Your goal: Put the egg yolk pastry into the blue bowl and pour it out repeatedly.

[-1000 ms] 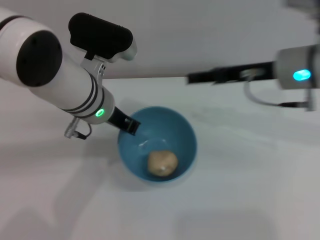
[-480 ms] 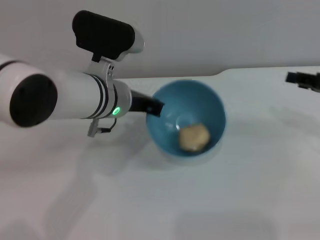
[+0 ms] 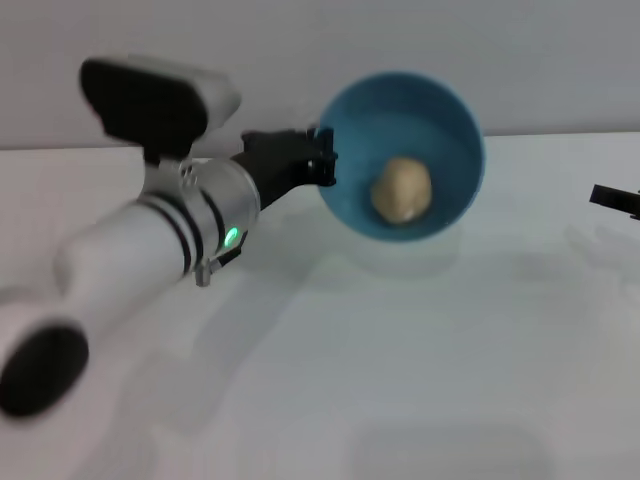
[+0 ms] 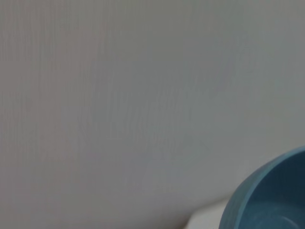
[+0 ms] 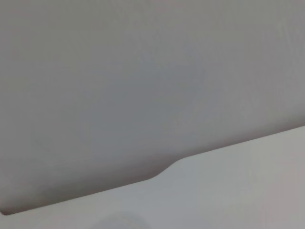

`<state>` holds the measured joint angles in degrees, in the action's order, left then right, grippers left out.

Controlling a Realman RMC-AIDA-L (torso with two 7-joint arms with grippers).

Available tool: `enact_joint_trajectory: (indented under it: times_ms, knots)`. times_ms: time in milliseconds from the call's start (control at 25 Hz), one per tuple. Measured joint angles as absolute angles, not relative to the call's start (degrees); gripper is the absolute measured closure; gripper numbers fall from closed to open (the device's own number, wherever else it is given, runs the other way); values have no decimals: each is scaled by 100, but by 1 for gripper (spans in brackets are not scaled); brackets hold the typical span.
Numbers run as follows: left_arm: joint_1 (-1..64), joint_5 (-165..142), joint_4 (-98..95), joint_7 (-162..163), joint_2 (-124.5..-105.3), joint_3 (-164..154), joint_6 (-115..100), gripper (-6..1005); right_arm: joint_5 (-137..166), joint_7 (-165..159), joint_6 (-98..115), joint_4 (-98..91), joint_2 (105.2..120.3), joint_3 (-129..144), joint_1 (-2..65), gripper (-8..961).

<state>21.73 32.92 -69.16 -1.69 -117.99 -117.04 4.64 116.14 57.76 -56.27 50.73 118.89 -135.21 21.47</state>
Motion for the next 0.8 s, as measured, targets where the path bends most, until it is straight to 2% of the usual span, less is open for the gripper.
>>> enact_joint_trajectory:
  times_ms: [120,160,320,360,800]
  knots:
    - [1953,3129,-6615,-173,-11804,-12087,-782,996,11601,5776,-5641,5050,11889,-13521,2167,478]
    - [1817,3010,-5952,-174,-11831,-12637,-2424,996,11601,5778,-5650,5045,11890,-13520,2178,478]
    - [1876,2977,-5229,-175,-11848,-13103,-3894,996,11601,5791,-5656,4986,11893,-13457,2231,478]
    - [2039,2964,-4531,-178,-11882,-13474,-5077,996,11601,5792,-5654,4977,11891,-13445,2245,478]
    - [2271,3007,-4134,-611,-11908,-13725,-5532,996,11117,5753,-5718,4676,11884,-13439,2241,478]
